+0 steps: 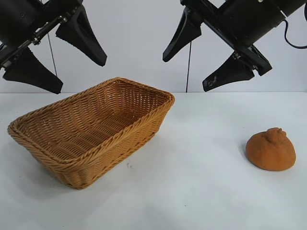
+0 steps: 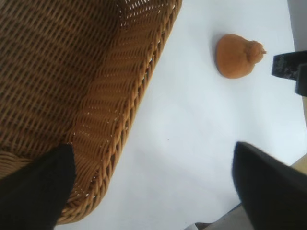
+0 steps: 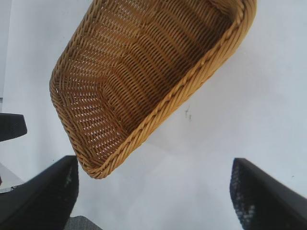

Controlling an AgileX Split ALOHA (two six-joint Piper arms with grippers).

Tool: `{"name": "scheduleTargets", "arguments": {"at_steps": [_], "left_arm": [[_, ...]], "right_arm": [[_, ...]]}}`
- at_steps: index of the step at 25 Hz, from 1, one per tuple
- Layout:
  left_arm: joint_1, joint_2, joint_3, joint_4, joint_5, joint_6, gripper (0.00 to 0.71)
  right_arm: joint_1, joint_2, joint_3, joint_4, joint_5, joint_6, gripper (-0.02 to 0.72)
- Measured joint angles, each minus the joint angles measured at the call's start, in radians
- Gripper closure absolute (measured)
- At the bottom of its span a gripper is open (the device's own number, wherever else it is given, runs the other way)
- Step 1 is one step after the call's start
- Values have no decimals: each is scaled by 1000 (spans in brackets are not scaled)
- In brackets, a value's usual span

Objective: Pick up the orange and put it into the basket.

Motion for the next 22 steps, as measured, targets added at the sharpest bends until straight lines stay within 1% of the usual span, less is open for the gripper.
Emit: {"name": "scheduleTargets", "arguments": {"at_steps": [19, 22], "left_arm": [[0, 0, 0, 0, 0, 0, 80], [0, 0, 0, 0, -16, 0, 80]], "right_arm": [[0, 0, 0, 0, 0, 0, 115], [0, 0, 0, 0, 0, 0, 115]]}}
